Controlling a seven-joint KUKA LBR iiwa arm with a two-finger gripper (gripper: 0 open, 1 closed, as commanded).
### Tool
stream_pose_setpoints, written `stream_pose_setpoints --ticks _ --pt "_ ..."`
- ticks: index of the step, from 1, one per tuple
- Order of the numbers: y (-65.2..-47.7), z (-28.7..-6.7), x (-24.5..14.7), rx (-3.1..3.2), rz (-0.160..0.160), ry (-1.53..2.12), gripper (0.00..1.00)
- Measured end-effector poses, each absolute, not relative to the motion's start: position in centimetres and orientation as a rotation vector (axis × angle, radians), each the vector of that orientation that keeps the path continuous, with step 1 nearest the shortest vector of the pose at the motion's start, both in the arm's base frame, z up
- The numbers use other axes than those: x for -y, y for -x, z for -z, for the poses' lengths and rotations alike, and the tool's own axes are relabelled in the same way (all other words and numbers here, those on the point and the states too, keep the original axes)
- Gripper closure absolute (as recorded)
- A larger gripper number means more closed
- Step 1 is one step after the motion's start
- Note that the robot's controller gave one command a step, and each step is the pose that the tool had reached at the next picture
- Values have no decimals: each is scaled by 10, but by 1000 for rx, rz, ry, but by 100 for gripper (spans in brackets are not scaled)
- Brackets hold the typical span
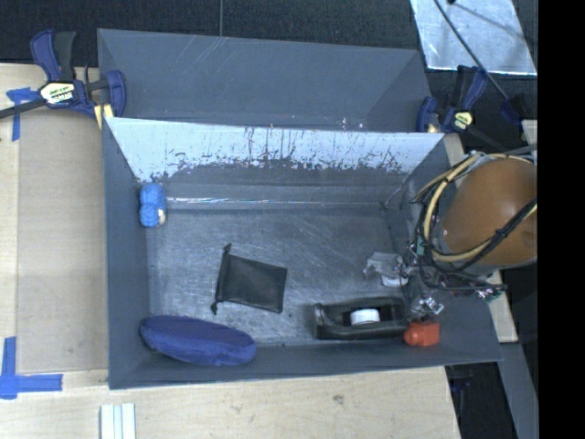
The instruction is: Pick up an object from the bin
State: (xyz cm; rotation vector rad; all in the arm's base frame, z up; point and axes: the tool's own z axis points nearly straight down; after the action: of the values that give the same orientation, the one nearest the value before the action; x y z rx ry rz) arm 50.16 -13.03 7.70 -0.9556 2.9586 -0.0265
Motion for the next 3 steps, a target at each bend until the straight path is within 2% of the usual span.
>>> stream_pose_setpoints --ticks 1,2,3 --pt "-498 -78 124 -2971 28 915 0" --pt "-494 -77 122 -2930 27 1048 0" --pt "-512 -72 14 -2927 7 1113 0"
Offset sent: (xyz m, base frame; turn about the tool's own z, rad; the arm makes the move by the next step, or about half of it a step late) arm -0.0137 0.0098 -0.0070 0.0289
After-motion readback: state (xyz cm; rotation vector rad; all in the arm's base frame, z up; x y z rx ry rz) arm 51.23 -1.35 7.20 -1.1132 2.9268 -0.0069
